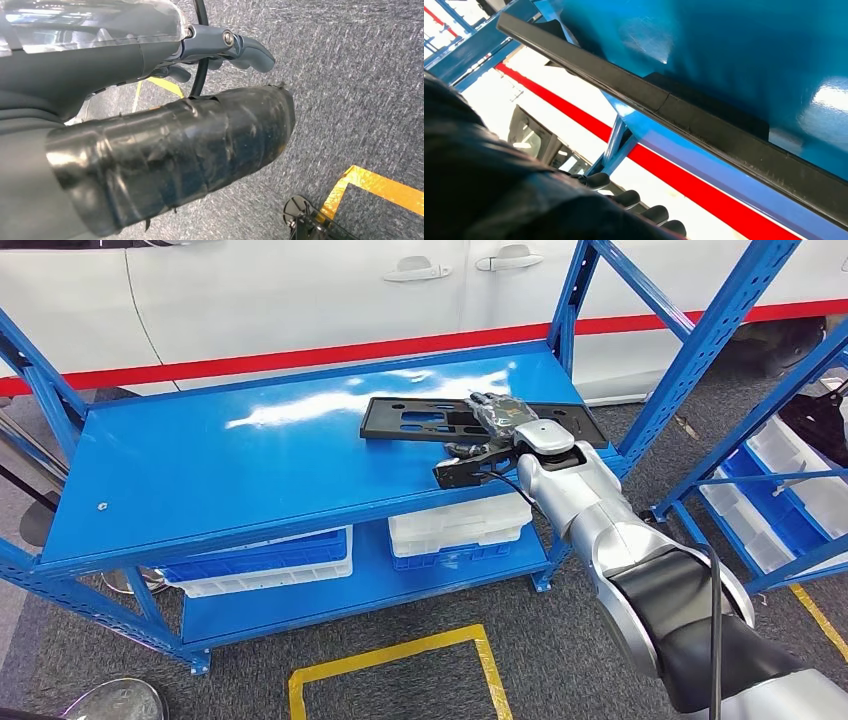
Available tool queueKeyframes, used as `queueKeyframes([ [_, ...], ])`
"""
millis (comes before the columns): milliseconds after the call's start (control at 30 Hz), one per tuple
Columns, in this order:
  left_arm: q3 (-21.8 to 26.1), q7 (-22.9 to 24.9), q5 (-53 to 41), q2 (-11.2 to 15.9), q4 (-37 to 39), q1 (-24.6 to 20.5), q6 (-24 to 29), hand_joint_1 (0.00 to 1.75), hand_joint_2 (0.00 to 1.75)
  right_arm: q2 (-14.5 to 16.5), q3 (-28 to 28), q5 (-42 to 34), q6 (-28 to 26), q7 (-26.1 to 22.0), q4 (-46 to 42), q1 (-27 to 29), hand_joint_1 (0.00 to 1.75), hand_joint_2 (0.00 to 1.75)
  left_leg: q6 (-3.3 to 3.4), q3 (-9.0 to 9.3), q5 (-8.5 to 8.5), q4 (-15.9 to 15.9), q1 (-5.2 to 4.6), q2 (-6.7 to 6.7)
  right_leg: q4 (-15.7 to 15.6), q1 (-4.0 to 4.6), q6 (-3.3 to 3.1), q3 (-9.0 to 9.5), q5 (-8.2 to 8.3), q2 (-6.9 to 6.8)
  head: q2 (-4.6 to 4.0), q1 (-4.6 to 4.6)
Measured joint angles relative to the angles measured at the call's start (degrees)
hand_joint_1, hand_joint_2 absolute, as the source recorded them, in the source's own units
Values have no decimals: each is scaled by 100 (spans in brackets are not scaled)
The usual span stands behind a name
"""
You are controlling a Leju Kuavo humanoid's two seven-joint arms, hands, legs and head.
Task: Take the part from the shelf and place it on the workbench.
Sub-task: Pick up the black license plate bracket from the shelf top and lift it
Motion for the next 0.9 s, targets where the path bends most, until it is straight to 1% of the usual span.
queueKeyframes([
  [333,0,0,0,0,1,0,0,0,0,0,0,0,0,0,0,0,0,0,0,0,0,0,0,0,0,0,0,0,0,0,0,0],
  [467,0,0,0,0,1,0,0,0,0,0,0,0,0,0,0,0,0,175,0,0,0,0,0,0,0,0,0,0,0,0,0,0],
  [567,0,2,-2,0,1,-1,1,0,0,-7,-3,-2,20,69,2,1,0,175,0,1,0,1,0,1,-1,0,0,-3,0,1,0,0],
  [633,0,22,-12,3,0,-3,5,0,0,-85,-42,-25,121,409,22,13,0,175,0,2,0,2,0,-5,-4,-1,1,-4,-1,-6,0,0],
  [700,1,51,-26,6,0,1,10,0,0,-253,-133,-46,205,789,71,46,0,175,1,-5,1,3,0,-31,-5,-2,4,2,-4,-28,0,1],
  [733,2,62,-35,7,-1,8,9,0,0,-328,-173,-44,207,871,95,62,0,175,2,-10,1,3,0,-43,-5,-2,5,4,-4,-37,0,1],
  [800,3,81,-52,7,0,31,9,0,0,-440,-214,-16,189,908,131,82,0,175,3,-16,-1,3,-1,-35,-5,-3,4,-2,-2,-22,0,1],
  [900,4,95,-60,7,0,16,14,0,0,-507,-239,45,151,964,153,94,0,175,5,-14,-5,4,-2,3,-6,-4,6,-13,4,20,0,0],
])
